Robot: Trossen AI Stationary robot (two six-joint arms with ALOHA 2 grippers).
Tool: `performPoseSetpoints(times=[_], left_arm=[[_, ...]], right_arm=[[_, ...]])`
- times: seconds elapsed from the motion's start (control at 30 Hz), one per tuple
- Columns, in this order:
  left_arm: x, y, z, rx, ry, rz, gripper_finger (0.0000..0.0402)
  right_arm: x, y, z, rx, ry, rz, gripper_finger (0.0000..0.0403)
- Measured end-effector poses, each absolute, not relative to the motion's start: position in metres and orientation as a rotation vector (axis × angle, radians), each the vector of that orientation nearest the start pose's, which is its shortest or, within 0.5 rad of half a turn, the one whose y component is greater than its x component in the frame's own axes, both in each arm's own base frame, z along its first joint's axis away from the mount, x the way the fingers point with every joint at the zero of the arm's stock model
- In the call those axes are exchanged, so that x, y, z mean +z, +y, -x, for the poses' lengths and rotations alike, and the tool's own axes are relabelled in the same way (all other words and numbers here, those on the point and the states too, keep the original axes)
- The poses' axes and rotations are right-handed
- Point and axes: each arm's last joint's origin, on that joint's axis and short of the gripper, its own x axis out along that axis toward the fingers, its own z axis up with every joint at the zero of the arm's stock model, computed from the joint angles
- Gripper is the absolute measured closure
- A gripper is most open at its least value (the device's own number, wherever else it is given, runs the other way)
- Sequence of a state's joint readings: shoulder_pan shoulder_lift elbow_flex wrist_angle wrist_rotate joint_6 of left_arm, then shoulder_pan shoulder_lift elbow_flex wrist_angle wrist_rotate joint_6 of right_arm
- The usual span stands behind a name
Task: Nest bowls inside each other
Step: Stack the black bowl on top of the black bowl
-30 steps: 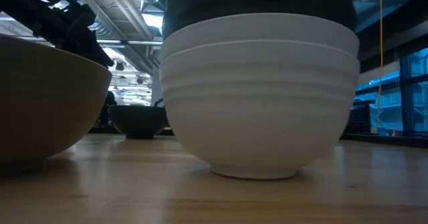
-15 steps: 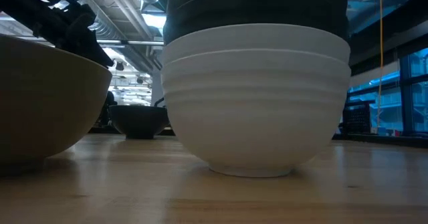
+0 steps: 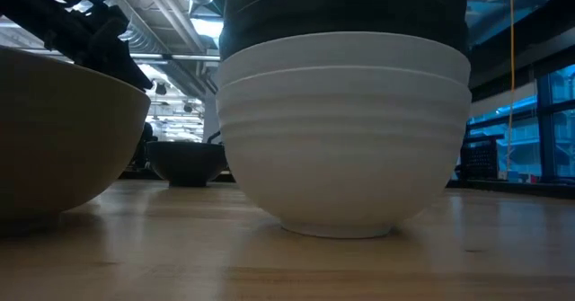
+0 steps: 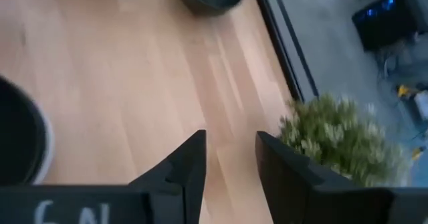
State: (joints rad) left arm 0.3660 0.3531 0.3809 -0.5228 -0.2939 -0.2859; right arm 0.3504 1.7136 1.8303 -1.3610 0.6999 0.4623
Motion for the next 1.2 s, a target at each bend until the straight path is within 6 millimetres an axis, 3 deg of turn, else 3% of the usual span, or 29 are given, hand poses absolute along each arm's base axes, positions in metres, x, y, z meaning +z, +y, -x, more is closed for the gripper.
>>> performPoseSetpoints(times=[0.13, 0.27, 0.67, 0.8, 0.97, 1.1, 1.2], left_arm=[[0.216, 0.043, -0.09, 0.714, 0.408, 0.288, 0.0227], [0.216, 0.043, -0.09, 0.715, 0.408, 0.288, 0.0227], [0.217, 0.044, -0.091, 0.712, 0.396, 0.283, 0.0227], [0.219, 0.044, -0.092, 0.71, 0.371, 0.283, 0.0227], [0.225, 0.045, -0.094, 0.703, 0.309, 0.279, 0.0227], [0.229, 0.045, -0.095, 0.699, 0.265, 0.278, 0.0227], [0.229, 0.046, -0.095, 0.699, 0.26, 0.278, 0.0227]], right_arm=[[0.351, 0.081, -0.276, -0.565, 0.87, 0.122, 0.0272], [0.331, 0.074, -0.258, -0.574, 0.748, 0.015, 0.0272], [0.266, 0.075, -0.267, -0.537, 0.505, -0.131, 0.0272], [0.263, 0.069, -0.259, -0.598, 0.512, -0.074, 0.0294], [0.274, 0.059, -0.238, -0.535, 0.499, -0.085, 0.0352], [0.282, 0.043, -0.211, -0.533, 0.442, -0.112, 0.0393], [0.283, 0.034, -0.19, -0.542, 0.396, -0.143, 0.0395]])
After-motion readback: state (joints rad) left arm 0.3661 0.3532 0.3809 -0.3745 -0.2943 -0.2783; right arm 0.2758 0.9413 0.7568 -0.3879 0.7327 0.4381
